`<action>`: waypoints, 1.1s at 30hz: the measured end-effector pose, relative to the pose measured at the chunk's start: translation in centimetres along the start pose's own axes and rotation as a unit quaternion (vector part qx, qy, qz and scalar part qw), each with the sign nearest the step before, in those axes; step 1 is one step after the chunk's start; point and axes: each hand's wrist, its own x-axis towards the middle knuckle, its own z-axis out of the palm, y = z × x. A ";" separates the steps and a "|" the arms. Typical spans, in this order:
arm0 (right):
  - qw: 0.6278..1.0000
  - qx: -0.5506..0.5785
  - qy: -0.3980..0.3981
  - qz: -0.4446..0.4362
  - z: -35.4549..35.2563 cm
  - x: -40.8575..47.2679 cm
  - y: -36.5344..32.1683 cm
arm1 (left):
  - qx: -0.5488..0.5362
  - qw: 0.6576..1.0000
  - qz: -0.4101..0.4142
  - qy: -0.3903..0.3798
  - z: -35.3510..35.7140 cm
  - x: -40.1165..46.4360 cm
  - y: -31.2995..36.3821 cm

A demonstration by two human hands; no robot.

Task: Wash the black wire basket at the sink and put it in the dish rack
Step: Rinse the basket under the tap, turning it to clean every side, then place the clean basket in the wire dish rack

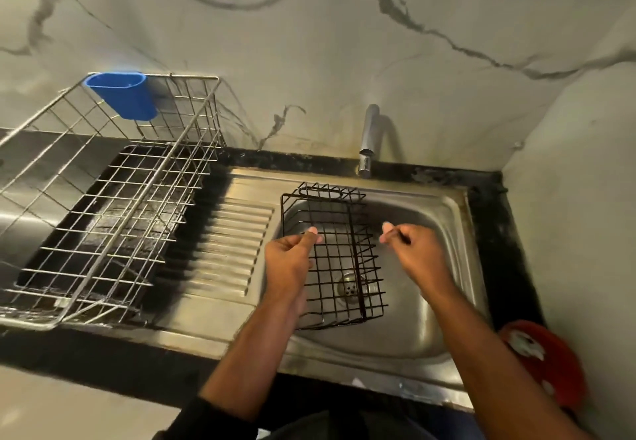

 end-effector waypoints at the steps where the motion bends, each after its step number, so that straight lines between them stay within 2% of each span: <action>1: 1.000 -0.004 -0.005 -0.008 -0.1 -0.7 0.0 | -0.006 1.000 0.003 0.005 -0.1 -0.6 0.0; 9: 0.996 -0.054 -0.051 -0.048 -1.0 -4.3 -0.9 | -0.056 0.998 0.043 0.006 -1.0 -3.4 -0.6; 12: 0.994 -0.056 -0.075 -0.051 0.1 -5.7 -1.6 | -0.079 0.996 0.046 -0.020 -2.6 -3.4 -0.5; 16: 0.997 -0.040 -0.048 -0.039 1.0 -6.6 -3.8 | -0.069 0.994 0.073 -0.042 -4.0 -3.4 1.5; 19: 0.999 -0.012 0.012 -0.045 2.2 -7.5 -7.1 | -0.054 0.991 0.083 -0.087 -6.5 -2.5 4.6; 23: 0.996 -0.016 0.064 -0.052 5.1 -9.1 -12.3 | 0.045 0.980 0.110 -0.162 -11.1 -0.9 9.1; 27: 0.991 -0.053 0.090 -0.089 8.6 -10.5 -19.5 | 0.183 0.945 0.152 -0.225 -16.9 2.1 15.8; 30: 0.985 -0.044 0.104 -0.129 11.9 -10.2 -24.3 | 0.201 0.931 0.173 -0.251 -20.8 4.7 20.9; 33: 0.985 -0.024 0.086 -0.146 14.9 -9.0 -27.7 | 0.207 0.931 0.177 -0.243 -23.8 7.4 24.1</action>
